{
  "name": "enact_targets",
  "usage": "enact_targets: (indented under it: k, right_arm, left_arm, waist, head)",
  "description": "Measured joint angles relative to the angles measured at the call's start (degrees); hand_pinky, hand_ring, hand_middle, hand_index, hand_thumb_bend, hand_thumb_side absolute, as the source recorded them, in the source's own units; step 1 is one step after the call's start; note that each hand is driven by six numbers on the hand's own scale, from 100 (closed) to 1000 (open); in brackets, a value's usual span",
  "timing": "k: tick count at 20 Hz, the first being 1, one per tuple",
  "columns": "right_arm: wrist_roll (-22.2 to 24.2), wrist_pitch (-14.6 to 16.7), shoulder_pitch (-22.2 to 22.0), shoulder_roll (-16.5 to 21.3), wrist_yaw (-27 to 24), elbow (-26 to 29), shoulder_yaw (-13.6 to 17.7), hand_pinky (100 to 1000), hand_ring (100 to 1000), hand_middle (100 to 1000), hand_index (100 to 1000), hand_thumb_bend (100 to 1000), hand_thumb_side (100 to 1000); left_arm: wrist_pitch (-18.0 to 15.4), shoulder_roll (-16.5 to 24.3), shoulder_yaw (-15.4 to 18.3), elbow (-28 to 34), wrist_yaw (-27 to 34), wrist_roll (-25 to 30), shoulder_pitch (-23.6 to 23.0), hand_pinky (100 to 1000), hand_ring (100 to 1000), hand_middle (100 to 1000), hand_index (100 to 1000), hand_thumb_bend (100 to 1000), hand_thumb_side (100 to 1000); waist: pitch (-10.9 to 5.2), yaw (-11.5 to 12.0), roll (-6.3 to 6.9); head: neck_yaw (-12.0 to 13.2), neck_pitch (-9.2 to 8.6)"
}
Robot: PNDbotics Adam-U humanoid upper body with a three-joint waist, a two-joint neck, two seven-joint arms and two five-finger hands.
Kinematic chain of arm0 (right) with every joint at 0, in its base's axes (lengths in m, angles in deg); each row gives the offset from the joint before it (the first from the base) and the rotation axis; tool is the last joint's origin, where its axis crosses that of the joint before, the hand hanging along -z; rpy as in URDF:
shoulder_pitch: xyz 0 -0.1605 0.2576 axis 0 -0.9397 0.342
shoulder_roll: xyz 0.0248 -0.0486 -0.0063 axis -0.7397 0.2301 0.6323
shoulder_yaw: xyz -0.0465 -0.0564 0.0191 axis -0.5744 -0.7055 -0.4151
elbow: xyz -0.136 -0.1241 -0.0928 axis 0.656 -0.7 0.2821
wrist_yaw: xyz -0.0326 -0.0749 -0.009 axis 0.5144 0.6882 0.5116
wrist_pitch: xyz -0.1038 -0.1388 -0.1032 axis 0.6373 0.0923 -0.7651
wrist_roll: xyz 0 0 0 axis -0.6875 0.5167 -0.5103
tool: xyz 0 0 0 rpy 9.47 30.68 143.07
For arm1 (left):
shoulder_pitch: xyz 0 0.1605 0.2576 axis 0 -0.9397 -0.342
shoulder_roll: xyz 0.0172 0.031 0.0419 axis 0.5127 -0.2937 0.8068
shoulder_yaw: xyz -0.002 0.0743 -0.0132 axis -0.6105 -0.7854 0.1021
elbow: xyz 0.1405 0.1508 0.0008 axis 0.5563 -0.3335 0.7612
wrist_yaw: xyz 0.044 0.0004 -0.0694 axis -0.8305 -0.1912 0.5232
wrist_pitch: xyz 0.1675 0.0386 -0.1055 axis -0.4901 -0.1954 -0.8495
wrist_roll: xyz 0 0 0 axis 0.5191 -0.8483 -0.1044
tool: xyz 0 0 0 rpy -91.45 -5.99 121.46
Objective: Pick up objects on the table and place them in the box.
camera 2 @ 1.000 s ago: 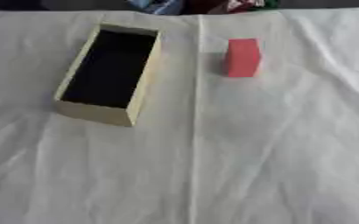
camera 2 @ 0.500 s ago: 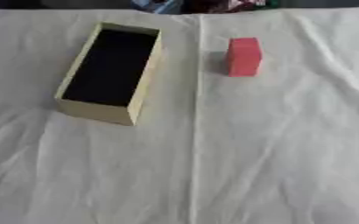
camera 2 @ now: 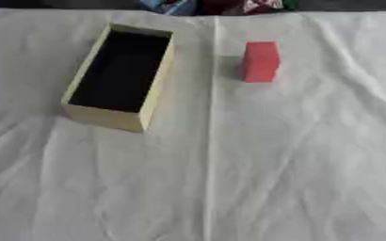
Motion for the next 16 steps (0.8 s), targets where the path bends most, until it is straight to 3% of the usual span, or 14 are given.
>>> enact_targets:
  k: [2, 8, 16]
  right_arm:
    - [3.16, 2.73, 3.21, -1.51, 2.41, -4.41, -1.68, 835, 859, 892, 908, 100, 518]
    - [10.68, 11.05, 10.25, -7.29, 9.57, -16.24, -4.72, 848, 884, 906, 919, 257, 550]
    - [19.36, 17.80, 13.24, -11.62, 12.72, -24.02, -5.33, 867, 910, 916, 946, 367, 479]
  left_arm:
    - [0.07, 0.02, -0.01, 0.00, 0.03, 0.08, -0.03, 575, 545, 527, 680, 141, 100]
    - [0.15, 0.26, -0.02, 0.00, 0.04, 0.16, -0.39, 574, 545, 527, 680, 141, 100]
    - [0.21, 0.48, -0.08, 0.00, 0.19, 0.27, -0.41, 574, 544, 526, 679, 139, 100]
  waist:
    - [-0.21, -0.07, -0.07]
    - [-0.29, -0.16, -0.09]
    - [-0.29, -0.43, -0.09]
  head:
    - [0.00, 0.18]
    - [-0.39, 0.18]
    - [-0.77, 0.17]
